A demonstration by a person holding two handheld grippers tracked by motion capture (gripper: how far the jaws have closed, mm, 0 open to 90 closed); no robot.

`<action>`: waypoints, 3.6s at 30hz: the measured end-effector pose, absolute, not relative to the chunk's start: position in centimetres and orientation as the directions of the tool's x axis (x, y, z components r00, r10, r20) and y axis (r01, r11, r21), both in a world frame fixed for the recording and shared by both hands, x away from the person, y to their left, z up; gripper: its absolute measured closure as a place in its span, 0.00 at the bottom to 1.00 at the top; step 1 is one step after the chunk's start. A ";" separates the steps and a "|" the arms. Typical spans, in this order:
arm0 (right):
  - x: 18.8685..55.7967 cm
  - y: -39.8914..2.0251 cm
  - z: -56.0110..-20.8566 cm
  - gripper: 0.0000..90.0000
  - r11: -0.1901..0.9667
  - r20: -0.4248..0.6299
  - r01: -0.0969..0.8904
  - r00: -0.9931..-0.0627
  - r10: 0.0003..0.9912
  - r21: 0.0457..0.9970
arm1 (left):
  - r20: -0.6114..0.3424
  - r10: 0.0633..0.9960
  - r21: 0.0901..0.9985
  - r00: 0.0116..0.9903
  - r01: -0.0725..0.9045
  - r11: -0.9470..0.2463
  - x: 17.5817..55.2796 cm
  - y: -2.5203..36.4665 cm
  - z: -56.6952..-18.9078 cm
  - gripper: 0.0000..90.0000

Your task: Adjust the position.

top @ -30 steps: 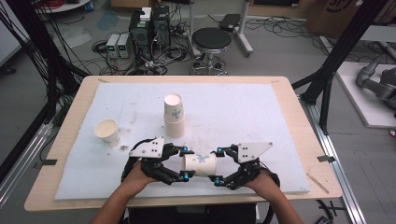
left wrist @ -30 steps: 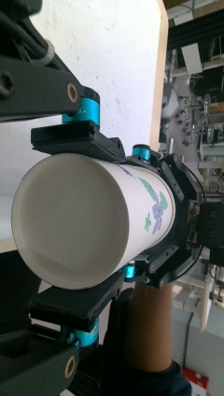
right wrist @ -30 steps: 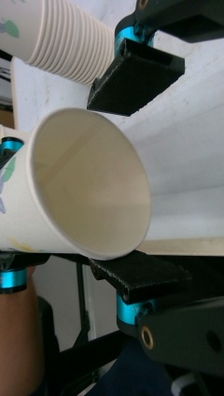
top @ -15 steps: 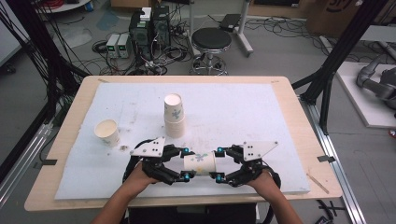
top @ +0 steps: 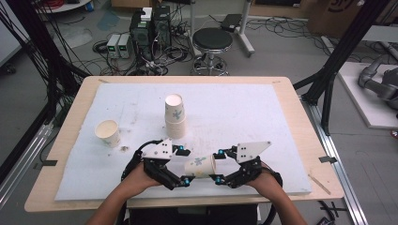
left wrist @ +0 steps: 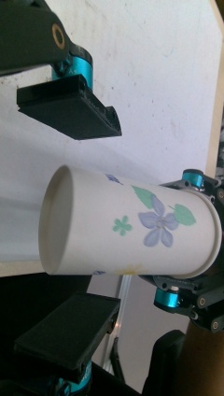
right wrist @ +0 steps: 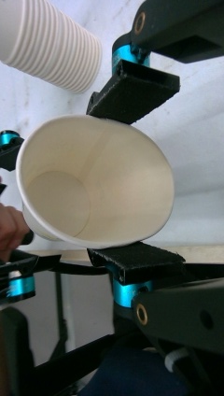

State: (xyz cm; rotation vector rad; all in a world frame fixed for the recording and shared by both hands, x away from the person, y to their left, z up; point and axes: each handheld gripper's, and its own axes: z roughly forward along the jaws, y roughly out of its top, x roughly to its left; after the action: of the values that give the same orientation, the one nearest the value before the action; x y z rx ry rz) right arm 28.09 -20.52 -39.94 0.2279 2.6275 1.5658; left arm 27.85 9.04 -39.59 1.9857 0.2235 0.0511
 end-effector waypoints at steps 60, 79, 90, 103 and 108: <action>28.6 -15.4 -36.1 0.36 0.820 -0.183 -0.085 -0.983 0.024 0.566 | 0.003 0.145 0.742 0.989 0.095 -0.664 29.1 5.6 -39.6 0.29; 28.9 -16.0 -35.8 0.24 0.754 -0.130 -0.030 -0.989 0.074 0.656 | -0.034 0.139 0.782 0.990 0.113 -0.613 29.0 5.7 -40.1 0.37; 29.1 -18.9 -35.3 0.24 0.608 -0.102 0.034 -0.977 0.187 0.794 | -0.081 0.200 0.825 0.976 0.179 -0.536 29.2 7.2 -41.2 0.35; 29.1 -24.1 -37.6 0.24 0.437 -0.001 0.188 -0.918 0.397 0.880 | -0.107 0.314 0.910 0.943 0.220 -0.350 29.4 10.4 -42.2 0.34; 29.2 -25.2 -38.6 0.24 0.408 -0.005 0.211 -0.884 0.467 0.888 | -0.091 0.340 0.927 0.936 0.205 -0.314 29.5 11.3 -42.5 0.34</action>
State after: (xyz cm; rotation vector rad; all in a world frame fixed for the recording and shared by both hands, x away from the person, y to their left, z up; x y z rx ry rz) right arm 29.19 -25.19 -38.58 0.5944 2.4138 1.4678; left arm 29.55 11.27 -42.53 1.9048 0.3966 0.1418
